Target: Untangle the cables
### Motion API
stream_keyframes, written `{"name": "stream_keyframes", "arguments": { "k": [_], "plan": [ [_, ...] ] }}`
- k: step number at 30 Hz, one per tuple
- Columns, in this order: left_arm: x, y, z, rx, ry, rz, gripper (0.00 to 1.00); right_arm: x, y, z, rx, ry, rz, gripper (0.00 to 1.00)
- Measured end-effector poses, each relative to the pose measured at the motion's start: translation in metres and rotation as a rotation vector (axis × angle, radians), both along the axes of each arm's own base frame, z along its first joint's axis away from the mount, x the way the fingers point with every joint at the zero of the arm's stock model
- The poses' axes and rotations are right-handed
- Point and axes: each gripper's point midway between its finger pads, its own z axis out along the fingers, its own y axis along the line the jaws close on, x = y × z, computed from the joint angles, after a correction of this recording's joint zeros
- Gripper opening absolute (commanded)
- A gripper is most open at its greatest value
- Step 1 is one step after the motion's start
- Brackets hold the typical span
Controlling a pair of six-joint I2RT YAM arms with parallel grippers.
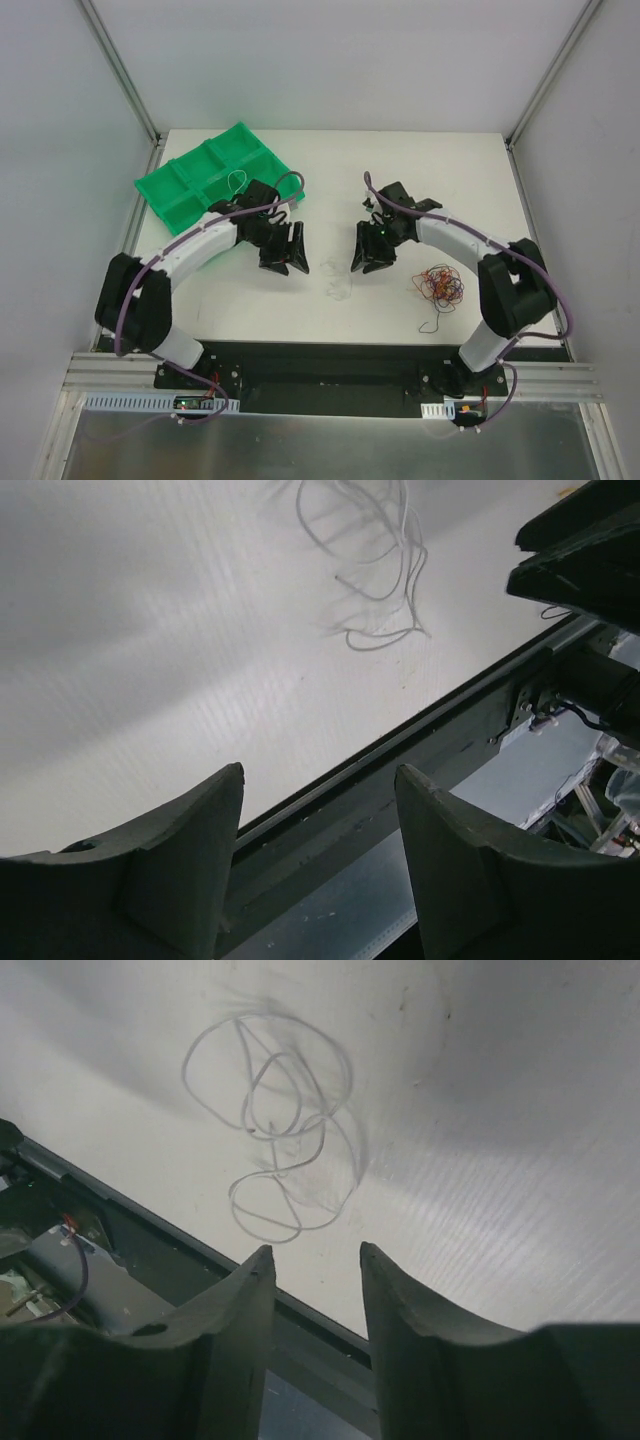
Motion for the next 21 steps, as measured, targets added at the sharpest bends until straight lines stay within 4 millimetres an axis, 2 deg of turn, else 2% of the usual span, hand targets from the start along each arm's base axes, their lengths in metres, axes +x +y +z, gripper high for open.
{"name": "stream_keyframes", "arguments": {
  "k": [3,5,7,9,13,17,19,21],
  "plan": [
    [0.011,-0.023,-0.011,-0.012,0.048,-0.039,0.68,0.005,0.0,-0.016,-0.039,0.044,0.0,0.34],
    [0.02,-0.039,-0.014,-0.037,0.07,-0.054,0.69,0.007,0.001,-0.024,-0.055,0.069,0.004,0.34],
    [0.03,-0.058,-0.019,-0.063,0.087,-0.072,0.67,0.008,0.001,-0.029,-0.066,0.084,0.008,0.34],
    [0.034,-0.076,-0.024,-0.079,0.106,-0.094,0.59,0.009,0.0,-0.032,-0.07,0.093,0.008,0.34],
    [0.031,-0.103,-0.037,-0.083,0.142,-0.127,0.54,0.013,-0.009,-0.032,-0.066,0.101,-0.019,0.34],
    [0.019,-0.111,-0.046,-0.064,0.179,-0.137,0.52,0.01,-0.028,-0.033,-0.066,0.114,-0.067,0.34],
    [0.018,-0.113,-0.046,-0.064,0.184,-0.136,0.45,0.008,-0.035,-0.032,-0.065,0.113,-0.082,0.34],
    [0.017,-0.114,-0.046,-0.068,0.19,-0.135,0.29,0.005,-0.036,-0.031,-0.058,0.111,-0.083,0.34]
  ]
}}
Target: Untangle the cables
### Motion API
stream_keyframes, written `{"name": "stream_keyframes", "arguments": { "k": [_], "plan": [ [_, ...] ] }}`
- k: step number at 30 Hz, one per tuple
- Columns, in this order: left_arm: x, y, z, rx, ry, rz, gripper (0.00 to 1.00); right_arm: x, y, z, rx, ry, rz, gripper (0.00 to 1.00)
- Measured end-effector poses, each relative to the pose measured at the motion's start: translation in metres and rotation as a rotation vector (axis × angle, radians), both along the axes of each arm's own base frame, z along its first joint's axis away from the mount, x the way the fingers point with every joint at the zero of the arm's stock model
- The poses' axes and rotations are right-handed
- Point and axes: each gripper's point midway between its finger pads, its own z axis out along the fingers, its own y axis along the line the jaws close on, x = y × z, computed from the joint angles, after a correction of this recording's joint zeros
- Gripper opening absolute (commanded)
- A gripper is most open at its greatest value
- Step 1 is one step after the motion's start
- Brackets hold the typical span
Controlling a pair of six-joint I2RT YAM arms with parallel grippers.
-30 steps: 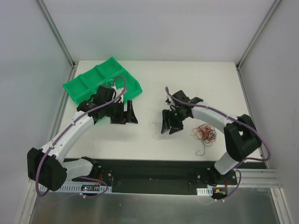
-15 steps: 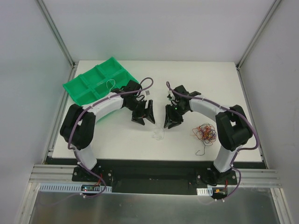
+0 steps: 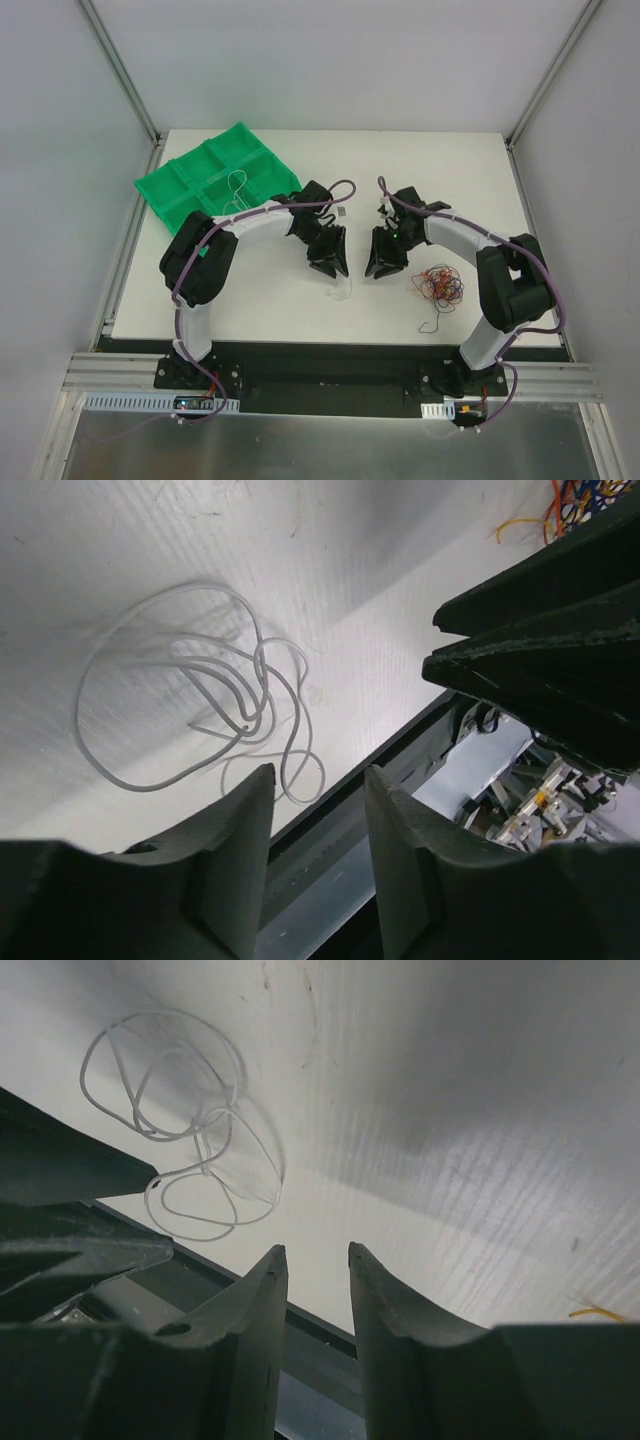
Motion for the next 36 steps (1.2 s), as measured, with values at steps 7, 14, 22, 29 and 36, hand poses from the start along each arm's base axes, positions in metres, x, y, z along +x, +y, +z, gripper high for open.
{"name": "stream_keyframes", "arguments": {
  "k": [7,14,22,29,36],
  "plan": [
    [-0.001,-0.001,-0.008,0.007,0.031,-0.001,0.0,-0.006,0.01,0.0,0.036,0.002,0.018,0.47],
    [-0.002,-0.003,0.011,-0.038,-0.014,-0.026,0.0,-0.007,0.037,-0.001,0.104,-0.045,0.09,0.48],
    [-0.001,-0.002,0.056,-0.128,-0.112,-0.051,0.0,-0.01,0.041,-0.017,0.121,-0.069,0.082,0.5],
    [-0.006,-0.001,0.088,-0.2,-0.163,-0.069,0.0,0.001,0.062,-0.014,0.245,-0.091,-0.002,0.49],
    [0.004,-0.002,0.118,-0.238,-0.23,-0.055,0.0,0.021,0.06,-0.006,0.19,-0.135,-0.112,0.29]
  ]
}}
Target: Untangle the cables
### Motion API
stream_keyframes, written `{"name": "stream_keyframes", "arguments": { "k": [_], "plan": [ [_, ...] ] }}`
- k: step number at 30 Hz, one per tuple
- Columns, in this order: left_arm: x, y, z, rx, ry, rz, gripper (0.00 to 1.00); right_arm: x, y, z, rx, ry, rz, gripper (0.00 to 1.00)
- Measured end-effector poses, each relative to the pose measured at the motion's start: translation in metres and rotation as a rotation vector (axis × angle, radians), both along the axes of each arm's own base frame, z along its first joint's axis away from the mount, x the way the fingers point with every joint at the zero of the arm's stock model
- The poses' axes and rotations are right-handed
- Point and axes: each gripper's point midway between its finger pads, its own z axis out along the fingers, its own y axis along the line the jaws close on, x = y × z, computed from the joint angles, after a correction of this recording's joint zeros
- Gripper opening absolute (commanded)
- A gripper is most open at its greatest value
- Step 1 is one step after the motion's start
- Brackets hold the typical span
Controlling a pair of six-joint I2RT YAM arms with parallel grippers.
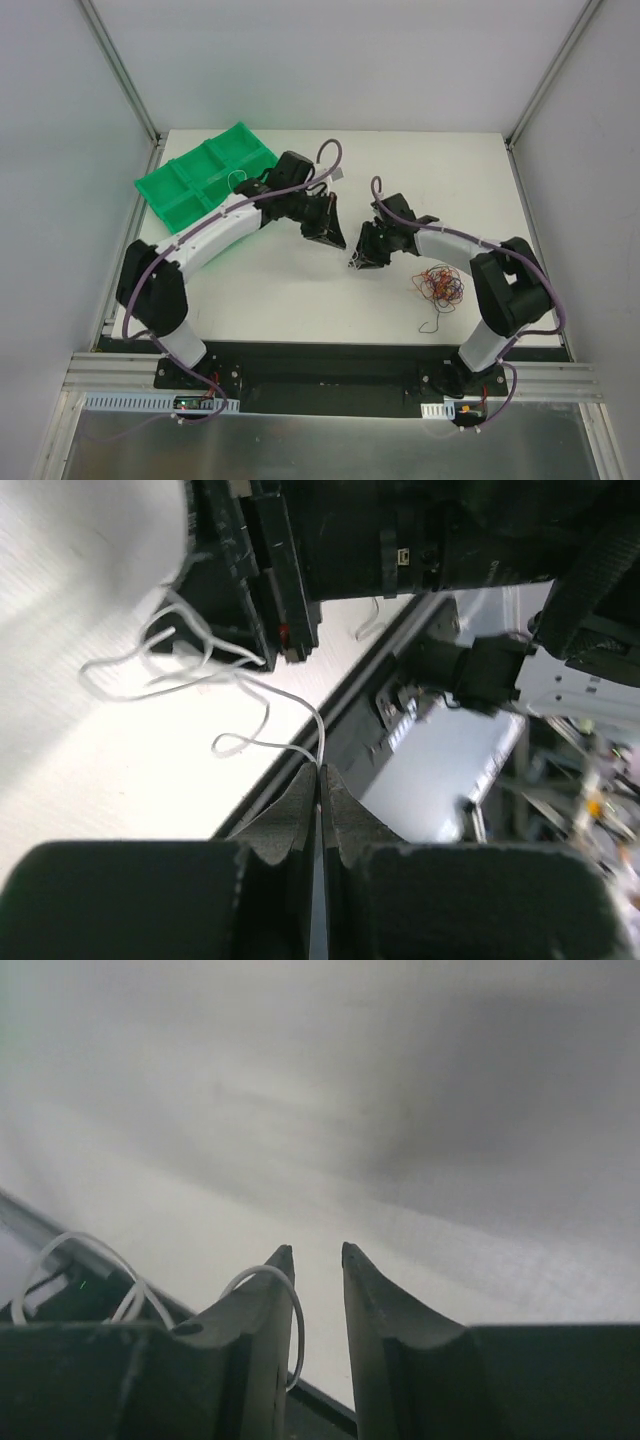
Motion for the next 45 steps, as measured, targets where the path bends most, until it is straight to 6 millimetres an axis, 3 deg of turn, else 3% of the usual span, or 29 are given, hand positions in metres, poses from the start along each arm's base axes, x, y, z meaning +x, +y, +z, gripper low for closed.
{"name": "stream_keyframes", "arguments": {
  "k": [2,4,6,7,10,12,15,18,23,27,30,37,45],
  "plan": [
    [0.004,0.007,0.019,-0.001,-0.082,0.034,0.0,0.011,-0.023,-0.001,-0.143,-0.024,-0.07,0.29],
    [0.009,0.021,0.051,-0.004,-0.239,0.096,0.0,0.025,-0.058,0.003,-0.279,-0.064,-0.154,0.31],
    [0.011,0.043,0.098,-0.025,-0.433,0.177,0.0,0.036,-0.101,0.01,-0.389,-0.09,-0.243,0.33],
    [0.011,0.057,0.124,-0.035,-0.538,0.232,0.0,0.041,-0.13,0.015,-0.444,-0.098,-0.304,0.34],
    [0.005,0.107,0.189,-0.053,-0.784,0.426,0.0,0.048,-0.195,0.03,-0.572,-0.13,-0.42,0.37],
    [0.001,0.143,0.221,-0.044,-0.904,0.571,0.0,0.044,-0.218,0.039,-0.631,-0.142,-0.431,0.39],
    [0.004,0.174,0.243,-0.009,-0.99,0.694,0.0,0.04,-0.218,0.049,-0.649,-0.162,-0.374,0.45],
    [0.021,0.179,0.239,0.068,-0.995,0.732,0.0,0.039,-0.209,0.055,-0.622,-0.169,-0.32,0.48],
    [0.065,0.182,0.207,0.203,-0.916,0.769,0.0,0.033,-0.184,0.069,-0.495,-0.166,-0.255,0.51],
    [0.101,0.205,0.173,0.267,-0.766,0.869,0.0,0.025,-0.17,0.095,-0.405,-0.196,-0.225,0.51],
    [0.119,0.224,0.159,0.272,-0.669,0.955,0.0,0.023,-0.165,0.119,-0.367,-0.24,-0.217,0.51],
    [0.156,0.244,0.126,0.249,-0.468,1.082,0.0,-0.003,-0.17,0.157,-0.345,-0.325,-0.207,0.54],
    [0.181,0.252,0.079,0.313,-0.344,1.103,0.0,-0.028,-0.186,0.176,-0.385,-0.388,-0.221,0.56]
  ]
}}
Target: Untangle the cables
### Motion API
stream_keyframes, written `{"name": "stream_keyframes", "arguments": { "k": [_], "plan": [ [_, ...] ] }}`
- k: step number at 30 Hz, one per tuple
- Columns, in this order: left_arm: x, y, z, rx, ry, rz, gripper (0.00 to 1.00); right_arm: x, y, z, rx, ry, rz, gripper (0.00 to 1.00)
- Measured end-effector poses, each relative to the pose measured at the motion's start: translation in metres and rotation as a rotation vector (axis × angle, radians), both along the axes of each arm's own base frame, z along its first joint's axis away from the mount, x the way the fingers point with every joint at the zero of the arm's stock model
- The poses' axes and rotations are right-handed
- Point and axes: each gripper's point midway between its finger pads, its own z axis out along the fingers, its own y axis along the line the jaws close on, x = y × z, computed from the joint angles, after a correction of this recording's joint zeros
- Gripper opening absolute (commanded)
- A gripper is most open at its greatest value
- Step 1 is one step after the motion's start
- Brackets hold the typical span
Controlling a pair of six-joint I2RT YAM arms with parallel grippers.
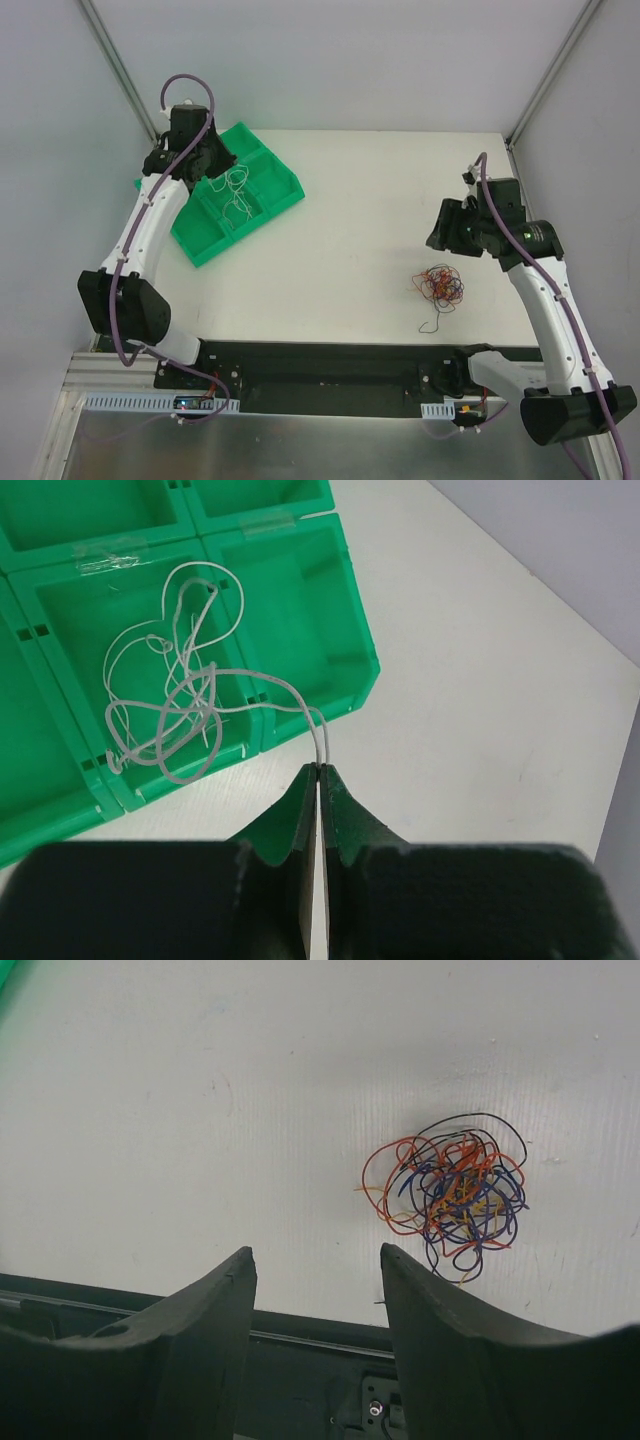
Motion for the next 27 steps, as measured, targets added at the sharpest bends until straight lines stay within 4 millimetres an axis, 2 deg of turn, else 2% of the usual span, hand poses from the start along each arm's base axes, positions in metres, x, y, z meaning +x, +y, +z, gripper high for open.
{"name": "stream_keyframes", "arguments": {
  "k": [5,8,15,19,23,27],
  "plan": [
    [0.012,0.005,-0.015,0.006,0.032,0.017,0.0,-0.004,-0.003,-0.002,-0.014,0.016,-0.008,0.56],
    [0.021,0.012,-0.03,0.01,0.07,0.032,0.0,-0.005,-0.004,-0.004,-0.02,0.024,-0.011,0.56],
    [0.049,0.026,-0.08,0.005,0.179,0.055,0.0,-0.015,-0.01,-0.009,-0.042,0.065,-0.022,0.56],
    [0.066,0.028,-0.106,-0.013,0.225,0.03,0.0,-0.018,-0.011,-0.009,-0.043,0.068,-0.031,0.56],
    [0.07,0.028,-0.134,-0.04,0.284,0.018,0.0,-0.022,-0.012,-0.01,-0.047,0.084,-0.032,0.56],
    [0.07,0.029,-0.152,-0.053,0.323,0.014,0.0,-0.025,-0.014,-0.012,-0.059,0.097,-0.037,0.56]
  ]
}}
